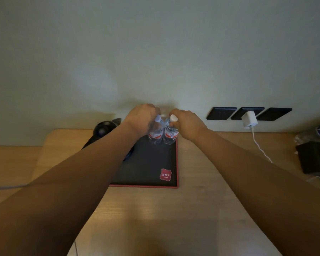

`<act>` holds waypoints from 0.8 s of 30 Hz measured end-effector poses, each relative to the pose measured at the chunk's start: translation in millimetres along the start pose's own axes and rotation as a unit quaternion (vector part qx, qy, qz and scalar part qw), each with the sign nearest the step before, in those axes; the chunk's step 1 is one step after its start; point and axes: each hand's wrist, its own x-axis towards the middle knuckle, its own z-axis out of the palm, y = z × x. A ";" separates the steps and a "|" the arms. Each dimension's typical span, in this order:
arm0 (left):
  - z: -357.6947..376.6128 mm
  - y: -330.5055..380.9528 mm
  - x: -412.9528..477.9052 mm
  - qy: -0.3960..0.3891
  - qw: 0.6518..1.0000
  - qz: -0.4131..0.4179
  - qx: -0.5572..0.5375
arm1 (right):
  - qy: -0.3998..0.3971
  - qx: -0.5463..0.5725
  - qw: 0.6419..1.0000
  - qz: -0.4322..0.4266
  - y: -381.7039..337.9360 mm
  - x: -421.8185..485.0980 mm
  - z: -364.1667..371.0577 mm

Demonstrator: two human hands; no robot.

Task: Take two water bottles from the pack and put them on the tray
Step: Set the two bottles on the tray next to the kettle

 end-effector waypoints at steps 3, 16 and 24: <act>4.7 0.2 4.4 0.007 1.000 -0.010 -0.010 | 0.005 0.009 1.000 0.007 -0.5 -0.5 -1.4; 14.0 -3.8 7.3 0.032 0.998 -0.015 -0.046 | -0.013 0.034 0.999 -0.001 1.0 -1.2 -6.8; 8.4 -0.4 3.6 0.025 0.998 -0.015 -0.052 | 0.018 0.044 0.999 0.017 2.0 -1.6 4.9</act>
